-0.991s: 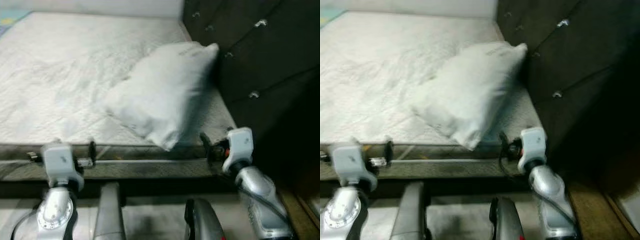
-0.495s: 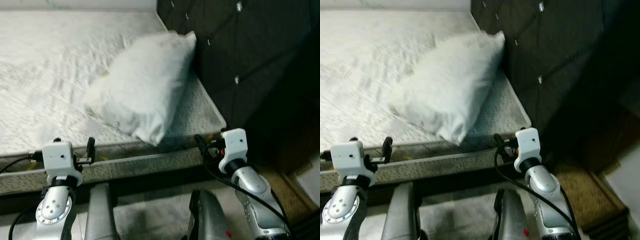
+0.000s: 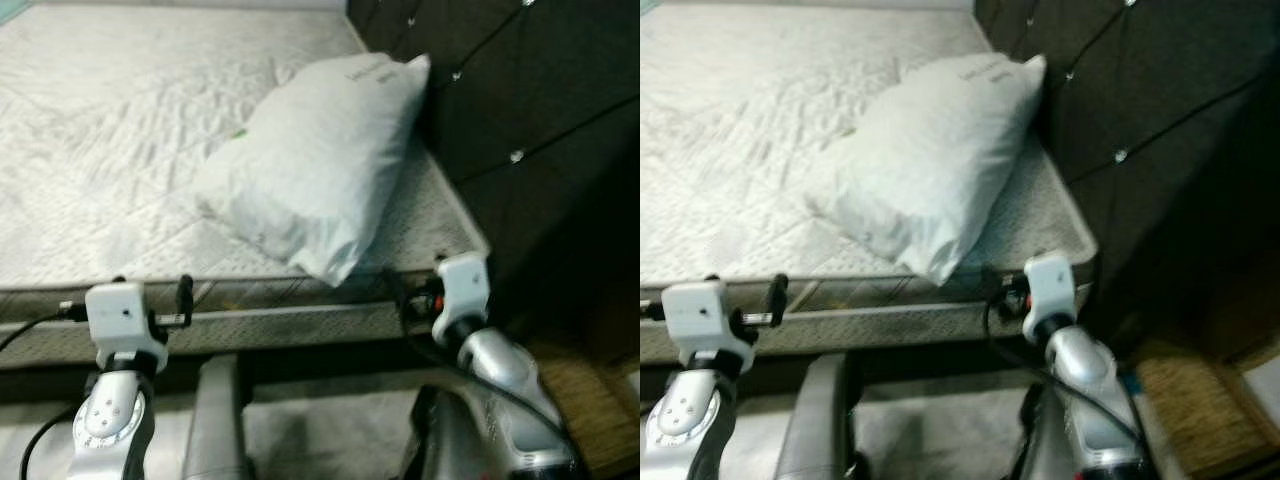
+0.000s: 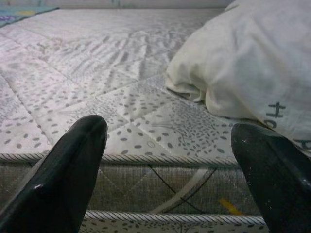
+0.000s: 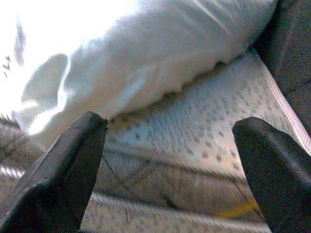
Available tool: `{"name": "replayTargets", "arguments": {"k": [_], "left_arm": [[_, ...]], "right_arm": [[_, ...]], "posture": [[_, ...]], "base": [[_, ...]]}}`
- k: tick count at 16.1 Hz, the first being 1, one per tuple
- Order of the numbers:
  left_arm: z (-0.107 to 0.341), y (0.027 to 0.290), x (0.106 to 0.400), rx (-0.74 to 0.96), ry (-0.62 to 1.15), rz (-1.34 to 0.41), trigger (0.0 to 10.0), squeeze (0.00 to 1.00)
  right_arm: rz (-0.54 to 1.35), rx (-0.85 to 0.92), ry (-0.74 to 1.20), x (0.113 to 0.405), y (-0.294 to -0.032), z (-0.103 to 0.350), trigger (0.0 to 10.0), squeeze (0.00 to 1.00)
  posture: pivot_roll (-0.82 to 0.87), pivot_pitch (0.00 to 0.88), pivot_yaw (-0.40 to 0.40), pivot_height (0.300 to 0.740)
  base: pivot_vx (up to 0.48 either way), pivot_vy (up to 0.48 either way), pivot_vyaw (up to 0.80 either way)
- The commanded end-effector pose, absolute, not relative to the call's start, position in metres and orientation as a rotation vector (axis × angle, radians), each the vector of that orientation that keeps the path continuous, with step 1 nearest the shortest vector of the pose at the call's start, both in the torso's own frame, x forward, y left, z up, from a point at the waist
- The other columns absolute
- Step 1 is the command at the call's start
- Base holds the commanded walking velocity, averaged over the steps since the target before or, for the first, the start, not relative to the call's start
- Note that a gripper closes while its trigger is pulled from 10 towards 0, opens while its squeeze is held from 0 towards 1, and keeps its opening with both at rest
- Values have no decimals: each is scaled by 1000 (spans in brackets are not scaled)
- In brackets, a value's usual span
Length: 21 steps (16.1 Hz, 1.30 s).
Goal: Clean up the room
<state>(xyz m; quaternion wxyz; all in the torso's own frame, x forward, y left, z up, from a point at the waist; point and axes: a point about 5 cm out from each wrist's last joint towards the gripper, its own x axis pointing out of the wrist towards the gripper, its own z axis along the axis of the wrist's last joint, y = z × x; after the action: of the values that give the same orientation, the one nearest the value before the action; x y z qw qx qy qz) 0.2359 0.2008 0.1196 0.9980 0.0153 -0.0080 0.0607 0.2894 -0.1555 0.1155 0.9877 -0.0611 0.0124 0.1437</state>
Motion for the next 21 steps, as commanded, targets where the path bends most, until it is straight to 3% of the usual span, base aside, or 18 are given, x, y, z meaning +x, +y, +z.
{"name": "replayTargets", "arguments": {"k": [1, 4, 9, 17, 21], "left_arm": [[121, 195, 238, 17, -21, 89, 10000, 0], [124, 192, 238, 8, -35, 64, 10000, 0], [124, 191, 238, 2, -36, 54, 10000, 0], [123, 190, 240, -5, -31, 39, 10000, 0], [121, 189, 240, -5, -15, 59, 10000, 0]], "right_arm": [[271, -123, 52, 286, -162, 109, 10000, 0], [275, -119, 54, 286, -162, 109, 10000, 0], [283, -125, 50, 287, -160, 110, 10000, 0], [282, -117, 47, 289, -160, 110, 10000, 0], [285, -109, 46, 289, -159, 110, 10000, 0]], "posture": [[26, 92, -60, 457], [26, 92, -60, 457], [25, 97, -59, 457], [23, 97, -59, 457], [24, 97, -59, 457]], "base": [[0, 0, 0], [0, 0, 0], [152, 0, 678], [276, 0, 0], [0, 0, 0]]}}
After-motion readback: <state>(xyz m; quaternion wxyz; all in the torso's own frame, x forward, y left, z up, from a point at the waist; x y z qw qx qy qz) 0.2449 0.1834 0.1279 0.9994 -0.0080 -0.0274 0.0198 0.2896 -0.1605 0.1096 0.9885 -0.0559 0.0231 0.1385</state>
